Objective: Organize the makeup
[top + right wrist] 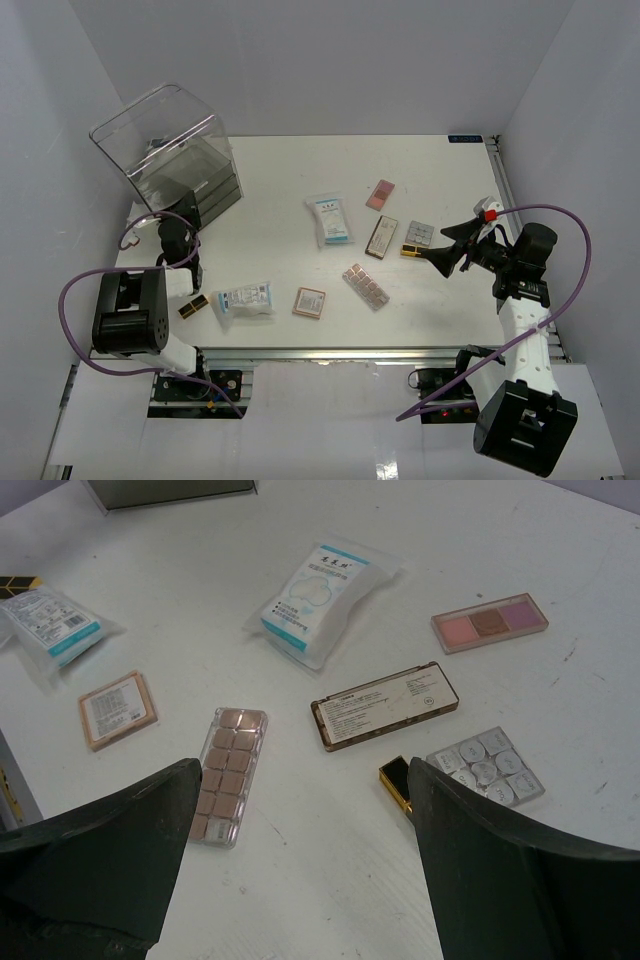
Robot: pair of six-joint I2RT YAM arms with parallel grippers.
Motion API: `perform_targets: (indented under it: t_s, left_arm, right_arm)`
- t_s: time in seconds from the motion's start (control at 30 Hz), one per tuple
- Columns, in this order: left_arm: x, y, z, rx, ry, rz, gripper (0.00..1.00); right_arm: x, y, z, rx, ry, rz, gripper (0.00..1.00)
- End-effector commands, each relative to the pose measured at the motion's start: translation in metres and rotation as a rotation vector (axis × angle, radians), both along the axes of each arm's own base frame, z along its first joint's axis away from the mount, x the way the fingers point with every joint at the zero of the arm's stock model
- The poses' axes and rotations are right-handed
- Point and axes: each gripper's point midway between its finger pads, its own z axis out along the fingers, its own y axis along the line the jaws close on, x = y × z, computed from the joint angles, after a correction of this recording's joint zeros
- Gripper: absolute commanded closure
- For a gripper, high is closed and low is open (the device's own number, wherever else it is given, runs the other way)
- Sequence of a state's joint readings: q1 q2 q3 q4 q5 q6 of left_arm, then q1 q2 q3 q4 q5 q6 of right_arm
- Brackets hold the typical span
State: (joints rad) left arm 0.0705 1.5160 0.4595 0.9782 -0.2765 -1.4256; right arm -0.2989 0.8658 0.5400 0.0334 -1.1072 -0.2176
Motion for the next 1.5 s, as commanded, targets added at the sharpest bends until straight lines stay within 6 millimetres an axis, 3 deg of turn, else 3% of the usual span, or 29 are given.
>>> perform_targets:
  t_s: [0.0, 0.13, 0.53, 0.8, 1.07, 1.47]
  left_arm:
    - [0.004, 0.003, 0.008, -0.008, -0.022, -0.005, 0.9]
    - [0.003, -0.008, 0.016, -0.01, -0.05, -0.063, 1.0]
    - [-0.025, -0.042, 0.057, 0.037, -0.121, -0.228, 1.0]
    - [-0.048, -0.053, 0.071, 0.046, -0.139, -0.274, 1.0]
    - [-0.065, -0.06, 0.097, 0.066, -0.166, -0.307, 1.0]
    - [-0.081, -0.069, 0.107, 0.07, -0.183, -0.344, 1.0]
  right_arm:
    - [-0.001, 0.003, 0.004, -0.007, -0.042, 0.029, 0.1]
    - [-0.001, 0.004, 0.004, -0.006, -0.041, 0.031, 0.1]
    - [-0.001, 0.006, 0.004, -0.004, -0.04, 0.037, 0.1]
    - [-0.002, 0.007, 0.003, -0.002, -0.037, 0.04, 0.1]
    - [-0.002, 0.009, 0.003, 0.0, -0.037, 0.054, 0.1]
    - [-0.002, 0.013, -0.002, 0.0, -0.023, 0.067, 0.1]
